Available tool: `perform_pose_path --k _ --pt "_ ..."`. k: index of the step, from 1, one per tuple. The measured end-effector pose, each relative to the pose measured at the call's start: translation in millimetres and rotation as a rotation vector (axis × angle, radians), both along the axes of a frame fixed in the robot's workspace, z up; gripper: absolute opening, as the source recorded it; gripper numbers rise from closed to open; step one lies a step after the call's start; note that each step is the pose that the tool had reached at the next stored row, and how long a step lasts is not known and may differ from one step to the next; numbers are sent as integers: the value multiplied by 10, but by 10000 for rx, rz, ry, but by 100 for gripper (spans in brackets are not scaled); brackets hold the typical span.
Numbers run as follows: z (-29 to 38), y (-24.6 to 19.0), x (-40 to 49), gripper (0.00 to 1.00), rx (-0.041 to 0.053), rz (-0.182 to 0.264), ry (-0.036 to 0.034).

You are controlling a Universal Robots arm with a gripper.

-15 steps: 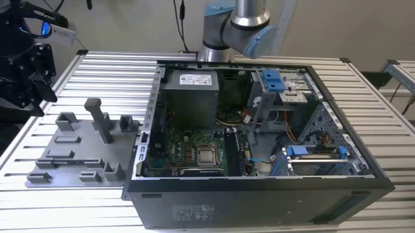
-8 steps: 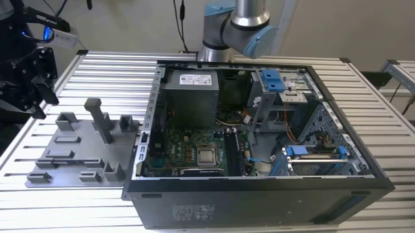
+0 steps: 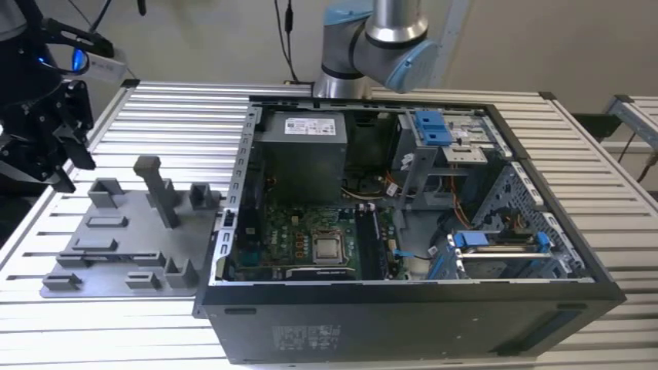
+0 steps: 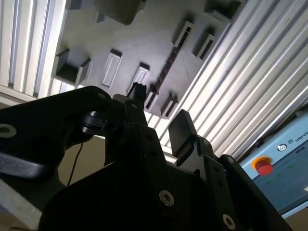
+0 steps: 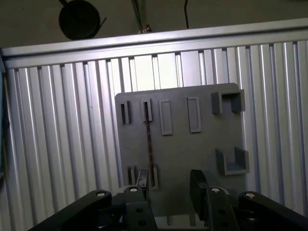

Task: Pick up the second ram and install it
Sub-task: 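Pick up the second ram and move it above second insertion slot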

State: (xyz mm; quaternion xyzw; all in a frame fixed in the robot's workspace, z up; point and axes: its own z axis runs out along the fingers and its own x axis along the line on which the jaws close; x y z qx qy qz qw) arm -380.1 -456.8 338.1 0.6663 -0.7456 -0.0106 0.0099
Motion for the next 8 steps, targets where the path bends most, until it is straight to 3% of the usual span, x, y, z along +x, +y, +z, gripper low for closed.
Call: perform_pose_path --k 8 --pt "-37 0 0 48 -2 0 3"
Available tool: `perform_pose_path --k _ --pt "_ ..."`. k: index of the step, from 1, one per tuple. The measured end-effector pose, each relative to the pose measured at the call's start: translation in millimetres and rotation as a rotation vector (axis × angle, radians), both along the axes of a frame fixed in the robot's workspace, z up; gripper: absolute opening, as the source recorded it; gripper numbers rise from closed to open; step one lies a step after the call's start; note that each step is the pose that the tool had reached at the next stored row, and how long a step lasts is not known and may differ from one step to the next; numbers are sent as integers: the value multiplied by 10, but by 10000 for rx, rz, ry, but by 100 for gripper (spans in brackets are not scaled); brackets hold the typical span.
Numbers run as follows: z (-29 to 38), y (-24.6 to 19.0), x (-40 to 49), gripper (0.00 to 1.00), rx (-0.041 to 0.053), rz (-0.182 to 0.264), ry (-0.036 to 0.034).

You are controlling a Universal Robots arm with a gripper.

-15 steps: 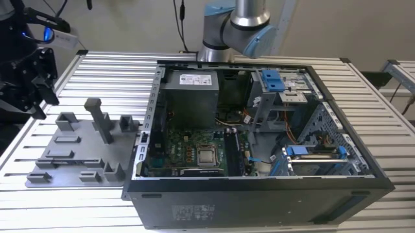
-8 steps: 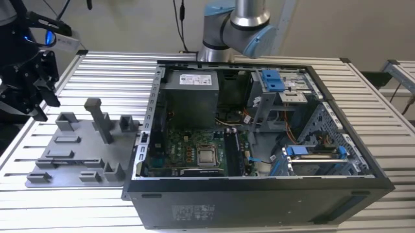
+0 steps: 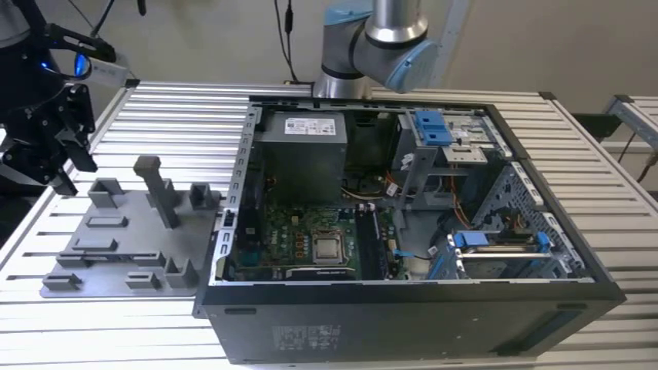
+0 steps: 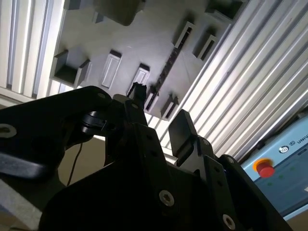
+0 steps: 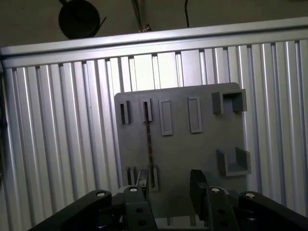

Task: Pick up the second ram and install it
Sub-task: 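Pick up the second ram and move it above second insertion slot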

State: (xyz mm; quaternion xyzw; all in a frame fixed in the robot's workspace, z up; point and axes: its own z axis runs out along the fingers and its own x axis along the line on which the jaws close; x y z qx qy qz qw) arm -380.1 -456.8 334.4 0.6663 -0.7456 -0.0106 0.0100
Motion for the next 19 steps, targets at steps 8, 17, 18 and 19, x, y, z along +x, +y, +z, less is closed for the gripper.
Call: perform_pose_path --k 8,17,18,19 --pt "-18 0 0 48 2 0 -3" --pt "-64 1 -1 48 2 -2 -3" --pt "-70 1 -1 48 2 -2 -3" --pt "-78 0 0 48 2 0 -3"
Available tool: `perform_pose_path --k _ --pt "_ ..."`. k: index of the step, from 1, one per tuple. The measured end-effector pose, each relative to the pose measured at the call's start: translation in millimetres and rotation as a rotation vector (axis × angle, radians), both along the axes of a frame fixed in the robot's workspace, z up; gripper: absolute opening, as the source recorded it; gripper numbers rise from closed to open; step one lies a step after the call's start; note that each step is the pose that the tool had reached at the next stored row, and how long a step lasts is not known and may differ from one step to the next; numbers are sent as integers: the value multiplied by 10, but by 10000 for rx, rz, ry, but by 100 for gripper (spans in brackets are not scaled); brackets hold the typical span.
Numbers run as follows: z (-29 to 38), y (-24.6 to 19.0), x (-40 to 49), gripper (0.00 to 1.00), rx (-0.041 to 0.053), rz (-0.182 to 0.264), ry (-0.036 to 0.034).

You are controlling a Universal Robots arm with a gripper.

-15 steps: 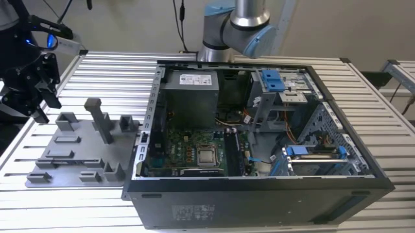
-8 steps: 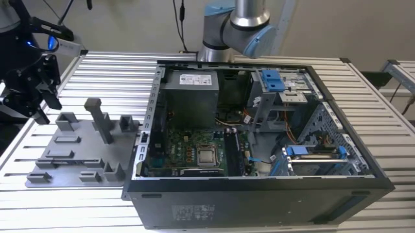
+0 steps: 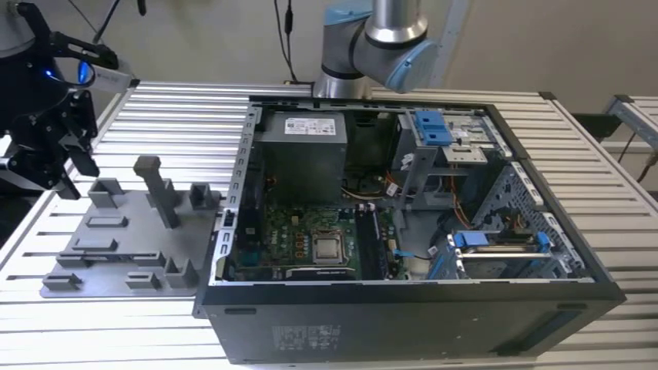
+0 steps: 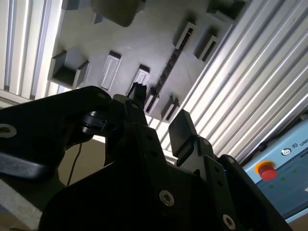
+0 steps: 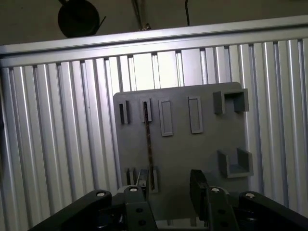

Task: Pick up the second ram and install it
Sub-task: 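Pick up the second ram and move it above second insertion slot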

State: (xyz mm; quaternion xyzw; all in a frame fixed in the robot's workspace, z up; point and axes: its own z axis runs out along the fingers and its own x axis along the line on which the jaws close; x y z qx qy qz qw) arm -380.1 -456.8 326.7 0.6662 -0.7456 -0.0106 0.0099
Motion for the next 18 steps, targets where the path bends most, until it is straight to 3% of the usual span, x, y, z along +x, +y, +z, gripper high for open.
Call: perform_pose_path --k 18 --pt "-232 0 0 48 -1 12 -47"
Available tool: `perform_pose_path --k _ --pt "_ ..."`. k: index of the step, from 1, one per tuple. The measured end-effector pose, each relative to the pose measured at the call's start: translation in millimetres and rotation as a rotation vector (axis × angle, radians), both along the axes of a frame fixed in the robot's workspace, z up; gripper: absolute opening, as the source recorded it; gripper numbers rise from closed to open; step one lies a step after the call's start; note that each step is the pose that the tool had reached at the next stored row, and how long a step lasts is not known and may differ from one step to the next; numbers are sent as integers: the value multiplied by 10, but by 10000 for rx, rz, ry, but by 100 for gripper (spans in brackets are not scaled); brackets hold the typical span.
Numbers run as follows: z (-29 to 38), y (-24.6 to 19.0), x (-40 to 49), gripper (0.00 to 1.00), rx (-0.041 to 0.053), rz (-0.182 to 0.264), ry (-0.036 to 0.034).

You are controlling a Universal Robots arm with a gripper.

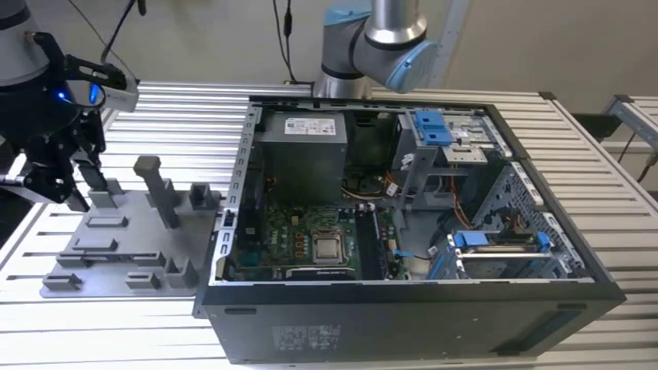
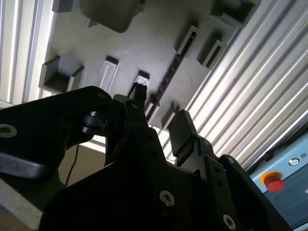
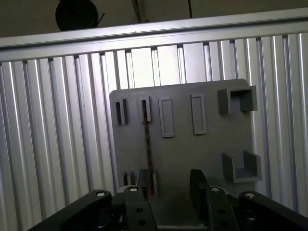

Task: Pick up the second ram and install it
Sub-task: 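Pick up the second ram and move it above second insertion slot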

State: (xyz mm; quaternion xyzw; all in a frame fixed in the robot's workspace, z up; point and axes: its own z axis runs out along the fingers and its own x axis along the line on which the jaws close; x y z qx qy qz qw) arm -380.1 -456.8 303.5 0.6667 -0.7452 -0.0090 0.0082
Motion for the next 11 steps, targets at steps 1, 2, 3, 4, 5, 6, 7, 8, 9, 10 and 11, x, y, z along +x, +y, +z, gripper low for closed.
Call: perform_pose_path --k 1,2,3,4,5,6,7,8,9,10,11 --pt "-13 0 0 48 0 1 -3" --pt "-24 0 0 48 0 2 -5" --pt "-35 -1 0 48 0 3 -5" --pt "-48 -1 -1 48 -1 3 -5" --pt "-61 -1 -1 48 0 3 -6" --pt "-74 -2 0 48 -1 4 -7" --pt "-87 -2 0 48 -1 6 -8" --pt "-101 -3 0 48 -1 8 -9" --pt "-115 -2 0 48 0 8 -11" --pt "-129 -2 1 48 1 8 -13" --pt "-142 -3 0 48 0 8 -13"
